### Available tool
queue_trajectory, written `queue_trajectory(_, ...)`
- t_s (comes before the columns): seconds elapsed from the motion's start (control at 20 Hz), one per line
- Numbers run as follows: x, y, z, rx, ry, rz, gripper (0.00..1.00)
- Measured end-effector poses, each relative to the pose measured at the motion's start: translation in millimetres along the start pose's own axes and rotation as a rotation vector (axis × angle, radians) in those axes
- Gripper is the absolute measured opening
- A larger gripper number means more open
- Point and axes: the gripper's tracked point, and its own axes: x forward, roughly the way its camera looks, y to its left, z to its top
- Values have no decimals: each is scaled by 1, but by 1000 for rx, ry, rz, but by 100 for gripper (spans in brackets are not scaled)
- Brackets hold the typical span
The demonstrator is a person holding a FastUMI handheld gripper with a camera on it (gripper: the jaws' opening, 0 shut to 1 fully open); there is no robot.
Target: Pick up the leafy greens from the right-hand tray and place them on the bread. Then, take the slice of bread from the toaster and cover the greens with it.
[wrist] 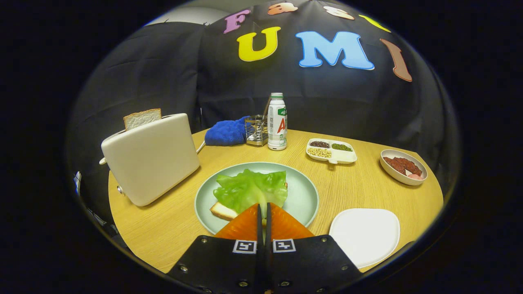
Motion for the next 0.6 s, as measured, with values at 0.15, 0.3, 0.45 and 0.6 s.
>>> queue_trajectory(0.15, 2, 1, -3, -11, 9, 3, 2)
queue_trajectory(0.3, -5, -1, 3, -20, -11, -9, 11)
queue_trajectory(0.45, -13, -5, 18, -52, -79, -37, 24)
queue_trajectory(0.6, -24, -13, 34, -80, -137, -93, 35)
